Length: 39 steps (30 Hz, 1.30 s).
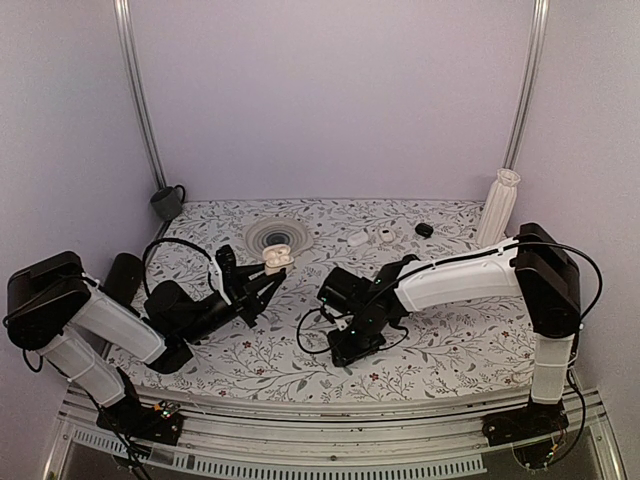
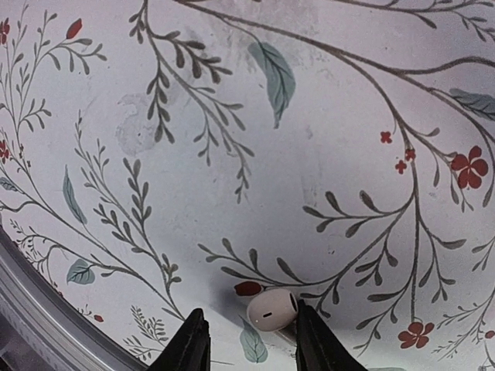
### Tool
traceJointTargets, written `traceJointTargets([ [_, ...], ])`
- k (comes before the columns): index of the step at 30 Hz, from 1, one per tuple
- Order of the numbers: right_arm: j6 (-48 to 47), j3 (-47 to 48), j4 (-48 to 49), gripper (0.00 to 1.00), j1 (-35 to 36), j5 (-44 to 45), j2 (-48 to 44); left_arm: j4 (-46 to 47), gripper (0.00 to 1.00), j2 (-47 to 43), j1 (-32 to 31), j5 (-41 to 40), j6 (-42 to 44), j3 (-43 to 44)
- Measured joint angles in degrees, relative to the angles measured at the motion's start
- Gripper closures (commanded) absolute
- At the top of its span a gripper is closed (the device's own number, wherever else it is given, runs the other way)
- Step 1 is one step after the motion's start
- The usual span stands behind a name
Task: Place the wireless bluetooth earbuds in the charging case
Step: Pick up the left earbud from the center of the board.
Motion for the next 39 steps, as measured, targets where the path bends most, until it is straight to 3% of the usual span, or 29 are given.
traceJointTargets([
  [5,0.5,-0.4,-0.2,0.75,0.1,-0.5,-0.3,0.0,1.0,0.0,0.0,0.0,0.0,0.0],
  [8,0.7,-1.0,-0.8,0.78,0.1,-0.5,-0.9,0.0,1.0,0.0,0.0,0.0,0.0,0.0],
  [39,0.5,1.2,-3.1,0.74,1.0,-1.2,-2.4,0.0,1.0,-0.9,0.0,0.0,0.0,0.0],
])
